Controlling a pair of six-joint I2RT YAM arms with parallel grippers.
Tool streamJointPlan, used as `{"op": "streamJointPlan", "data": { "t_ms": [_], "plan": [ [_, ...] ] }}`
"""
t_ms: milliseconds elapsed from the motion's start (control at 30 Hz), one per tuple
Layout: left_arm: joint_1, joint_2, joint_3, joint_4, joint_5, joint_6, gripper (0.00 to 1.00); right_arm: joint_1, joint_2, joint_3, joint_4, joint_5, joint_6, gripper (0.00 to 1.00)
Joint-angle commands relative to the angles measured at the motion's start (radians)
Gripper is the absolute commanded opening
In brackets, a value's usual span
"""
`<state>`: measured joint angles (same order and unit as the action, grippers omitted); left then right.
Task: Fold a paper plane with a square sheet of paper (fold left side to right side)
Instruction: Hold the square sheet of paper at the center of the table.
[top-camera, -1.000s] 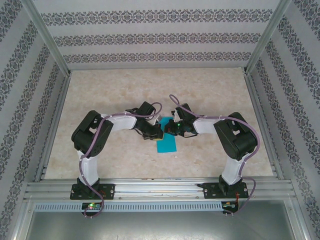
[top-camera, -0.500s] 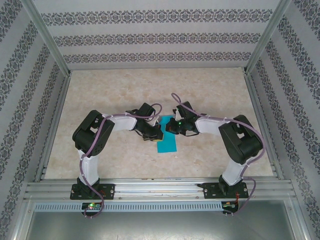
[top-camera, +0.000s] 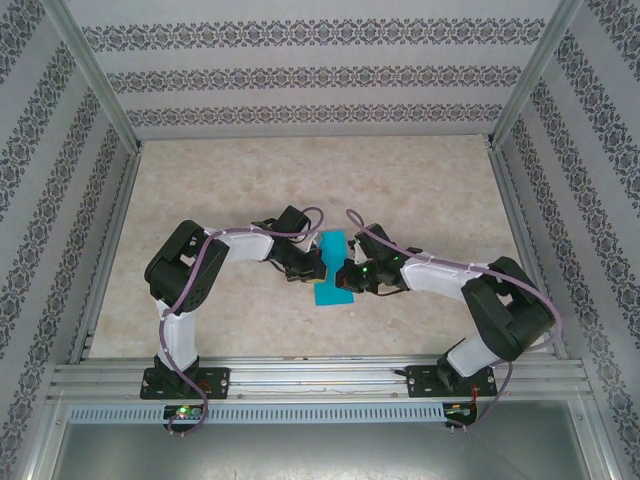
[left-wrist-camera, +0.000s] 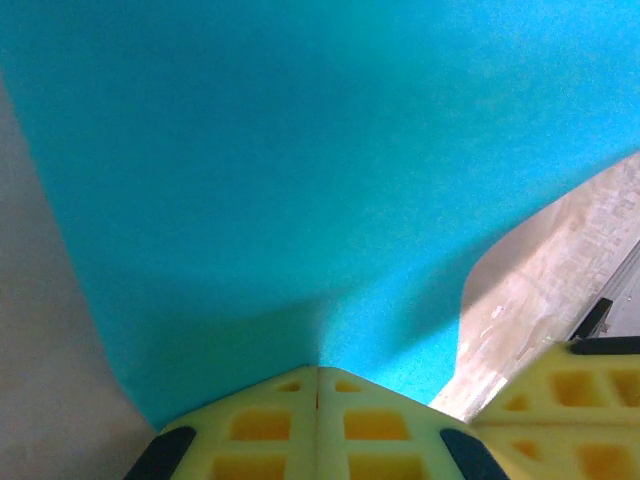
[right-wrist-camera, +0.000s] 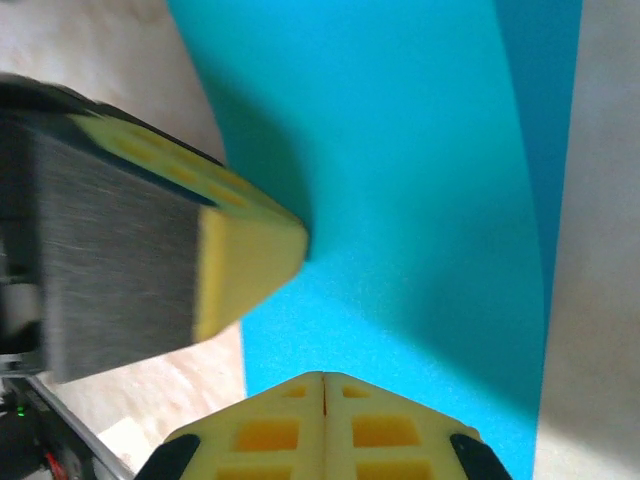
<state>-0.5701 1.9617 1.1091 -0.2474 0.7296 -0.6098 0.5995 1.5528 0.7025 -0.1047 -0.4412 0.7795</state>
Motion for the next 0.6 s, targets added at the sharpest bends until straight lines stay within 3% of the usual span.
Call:
{"op": "streamJointPlan", "data": {
  "t_ms": [0,333,567],
  "plan": [
    [-0.016,0.0,-0.027,-0.023,-0.054,-0.015,0.05,0.005,0.036,-0.002,-0.017,0.033,0.004,0.0],
    [-0.009,-0.015,0.035,-0.021,-0.033,-0.017,0.06,0.009,0.102,0.026,-0.142,0.097,-0.05,0.0],
    [0.021,0.012,0.015,0.092,-0.054,-0.028,0.05,0.009,0.112,0.026,-0.17,0.127,-0.061,0.0]
  ]
}}
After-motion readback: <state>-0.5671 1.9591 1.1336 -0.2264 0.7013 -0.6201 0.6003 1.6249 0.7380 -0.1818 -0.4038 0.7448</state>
